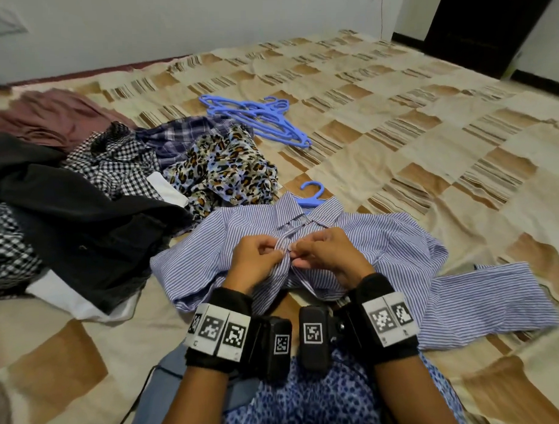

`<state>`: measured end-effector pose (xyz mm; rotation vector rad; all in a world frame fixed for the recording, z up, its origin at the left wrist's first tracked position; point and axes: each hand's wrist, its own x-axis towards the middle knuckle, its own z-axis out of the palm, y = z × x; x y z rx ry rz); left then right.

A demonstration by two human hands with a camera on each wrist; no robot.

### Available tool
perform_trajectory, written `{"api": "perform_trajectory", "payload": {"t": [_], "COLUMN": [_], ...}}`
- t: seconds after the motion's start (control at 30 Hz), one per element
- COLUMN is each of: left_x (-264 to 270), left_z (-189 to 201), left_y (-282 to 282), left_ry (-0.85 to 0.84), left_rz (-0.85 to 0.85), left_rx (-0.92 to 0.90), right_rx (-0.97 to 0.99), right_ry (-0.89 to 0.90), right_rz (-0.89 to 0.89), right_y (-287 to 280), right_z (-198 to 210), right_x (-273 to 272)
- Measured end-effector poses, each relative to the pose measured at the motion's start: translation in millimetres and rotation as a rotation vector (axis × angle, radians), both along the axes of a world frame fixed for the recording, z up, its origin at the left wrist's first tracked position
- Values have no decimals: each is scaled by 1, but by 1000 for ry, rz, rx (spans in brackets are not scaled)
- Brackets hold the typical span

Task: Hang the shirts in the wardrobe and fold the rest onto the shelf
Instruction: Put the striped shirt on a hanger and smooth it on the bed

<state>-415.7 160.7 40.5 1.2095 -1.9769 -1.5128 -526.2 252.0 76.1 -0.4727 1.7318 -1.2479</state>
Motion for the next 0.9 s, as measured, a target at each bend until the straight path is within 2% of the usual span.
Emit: {"api": "perform_trajectory", "payload": {"t": [0.1,0.23,0.3,0.4,0.5,0.73,0.8,0.9], "left_x": [-1,-3,-5,-6,-4,-2,-1,-1], "left_z": [-1,-2,-3,0,1,3,5,7], "left_y": [-1,1,1,3,3,3,4,6], "left_ry": [26,9,-63,-77,-46,60,94,84], "left_rz": [-18,2,37,22,31,-5,-26,-58], "left_rx": [46,-94,-192,-215,-184,-74,-5,60], "right_rx": [27,23,26,60,52,52,70,84], "right_ry": [7,11,134,342,279,-50,-47,54], "right_rz": [19,-22,-66,-46,-14,-69,-84,-95], "right_y": [-3,-6,-8,-12,-12,-9,-10,-12], "right_z": [0,0,-3,-6,-4,3,2,0], "right_x": [-2,-4,-3,2,4,1,0,0]}}
